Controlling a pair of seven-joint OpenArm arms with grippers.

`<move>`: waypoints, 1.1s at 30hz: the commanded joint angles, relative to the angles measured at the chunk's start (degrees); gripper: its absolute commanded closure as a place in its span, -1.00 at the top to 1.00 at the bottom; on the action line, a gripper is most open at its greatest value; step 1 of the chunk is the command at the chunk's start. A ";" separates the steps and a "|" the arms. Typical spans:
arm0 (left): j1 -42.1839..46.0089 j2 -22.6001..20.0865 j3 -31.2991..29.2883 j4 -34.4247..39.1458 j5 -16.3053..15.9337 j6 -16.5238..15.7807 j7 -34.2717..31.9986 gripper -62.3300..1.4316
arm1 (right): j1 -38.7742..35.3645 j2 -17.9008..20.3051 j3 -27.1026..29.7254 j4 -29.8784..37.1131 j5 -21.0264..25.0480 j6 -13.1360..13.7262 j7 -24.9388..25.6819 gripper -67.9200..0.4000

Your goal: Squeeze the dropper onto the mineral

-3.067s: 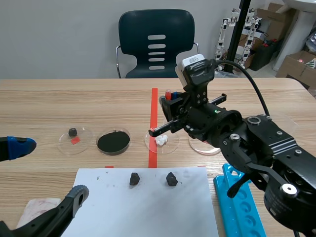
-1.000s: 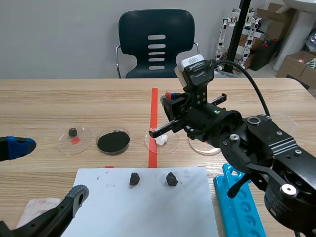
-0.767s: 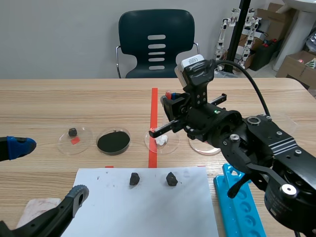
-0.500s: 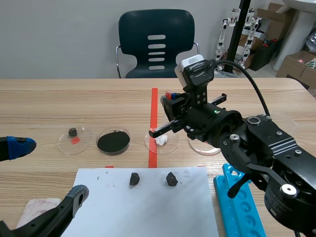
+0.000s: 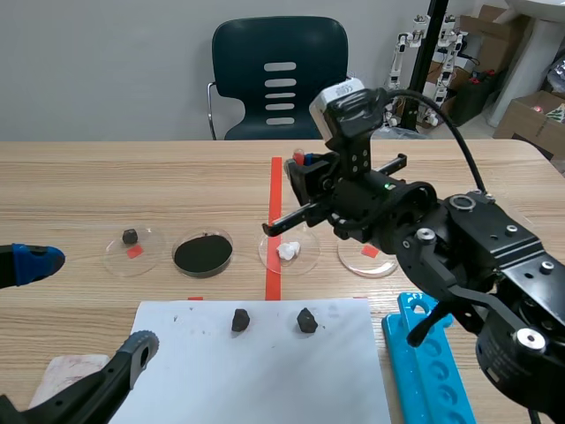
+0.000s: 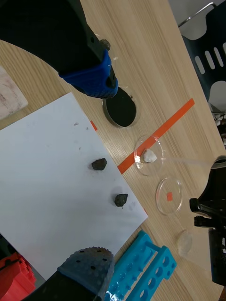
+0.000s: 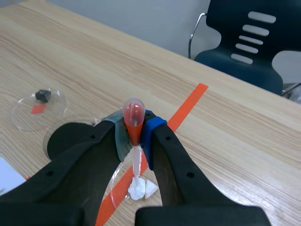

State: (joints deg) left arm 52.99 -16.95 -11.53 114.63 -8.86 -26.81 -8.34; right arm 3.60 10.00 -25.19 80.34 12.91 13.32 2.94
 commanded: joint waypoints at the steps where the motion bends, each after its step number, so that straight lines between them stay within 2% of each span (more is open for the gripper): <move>1: 0.17 0.42 -0.07 1.60 -0.59 0.07 -0.81 1.00 | -0.72 0.50 0.55 2.97 0.37 -0.04 0.22 -0.98; 10: 0.17 0.42 -0.07 1.60 -0.59 0.07 -0.81 1.00 | -8.00 4.15 1.25 13.88 0.37 -0.48 -0.35 -0.98; 27: 0.17 0.42 -0.07 1.60 -0.59 0.07 -0.81 1.00 | -28.68 4.90 13.86 36.72 0.44 -0.50 -2.27 -0.98; 33: 0.17 0.42 -0.07 1.60 -0.57 0.07 -0.81 1.00 | -34.25 4.90 16.31 40.92 0.83 -3.96 -3.30 -0.98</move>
State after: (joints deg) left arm 52.99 -16.95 -11.53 114.63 -8.86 -26.81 -8.34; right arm -30.63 14.15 -9.39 120.22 13.32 9.45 -0.75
